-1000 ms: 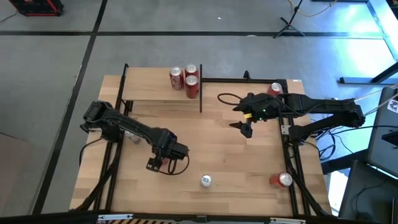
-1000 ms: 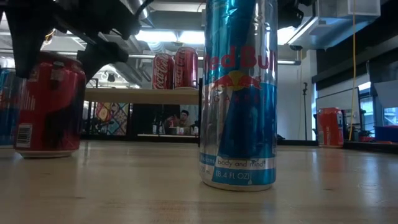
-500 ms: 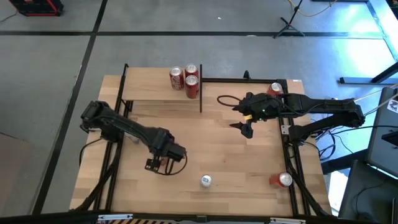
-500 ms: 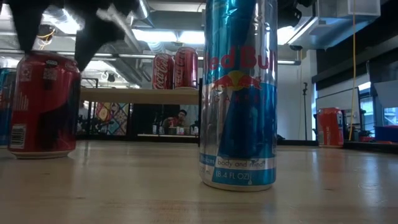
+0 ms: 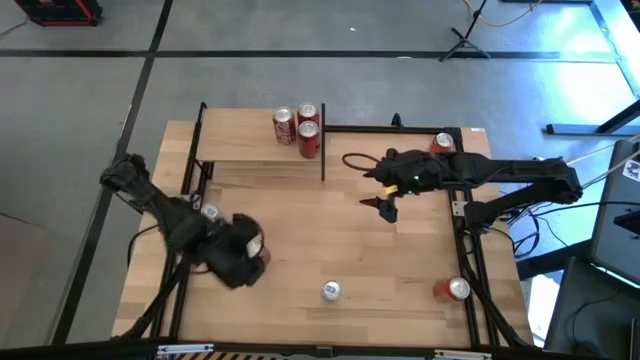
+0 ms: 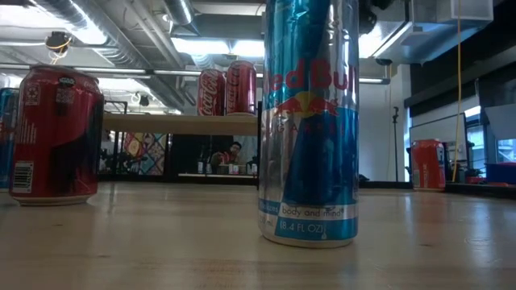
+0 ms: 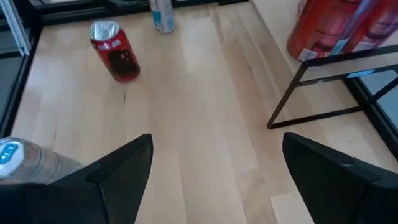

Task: Place canned beverage on shelf
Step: Put the red white soda can on the shelf aligned with the other red white soda can

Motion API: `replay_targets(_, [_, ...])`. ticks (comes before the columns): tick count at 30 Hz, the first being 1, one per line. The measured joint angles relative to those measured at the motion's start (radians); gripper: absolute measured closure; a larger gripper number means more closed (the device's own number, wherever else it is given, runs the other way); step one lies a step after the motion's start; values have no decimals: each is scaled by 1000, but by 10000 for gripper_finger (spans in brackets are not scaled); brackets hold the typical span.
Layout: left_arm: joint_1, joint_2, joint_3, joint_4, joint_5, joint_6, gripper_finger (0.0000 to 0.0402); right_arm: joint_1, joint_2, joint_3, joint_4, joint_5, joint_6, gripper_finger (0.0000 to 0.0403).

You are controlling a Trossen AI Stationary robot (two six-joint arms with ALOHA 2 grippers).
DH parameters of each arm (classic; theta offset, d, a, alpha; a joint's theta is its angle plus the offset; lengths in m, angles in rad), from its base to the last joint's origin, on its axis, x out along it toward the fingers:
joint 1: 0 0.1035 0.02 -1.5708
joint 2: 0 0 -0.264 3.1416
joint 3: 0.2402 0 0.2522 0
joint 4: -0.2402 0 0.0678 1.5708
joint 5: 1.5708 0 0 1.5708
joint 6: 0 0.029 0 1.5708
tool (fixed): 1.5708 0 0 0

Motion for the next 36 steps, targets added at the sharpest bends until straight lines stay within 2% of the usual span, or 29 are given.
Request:
replay_targets(2, [-57,0,0,50,-33,-78,41,0,27,0,37,-26,-1,56])
replay_targets(7, [-156,45,-2,67,-17,-211,40,20,124,0,104,-83,2,56])
replay_targets(11, [-262,96,-17,39,-76,-309,40,68,207,0,183,-42,23,56])
replay_targets(17, [-402,117,-181,96,-156,-549,40,122,353,15,330,25,135,56])
replay_targets(20, [-455,118,-280,147,-220,-697,40,139,446,68,375,47,166,56])
replay_targets(26, [-459,118,-425,238,-264,-754,40,151,637,208,387,98,179,56])
replay_targets(32, [-447,117,-479,233,-363,-754,40,151,804,349,416,108,216,56])
replay_targets(36, [-444,117,-510,237,-378,-755,40,151,905,449,433,158,218,56])
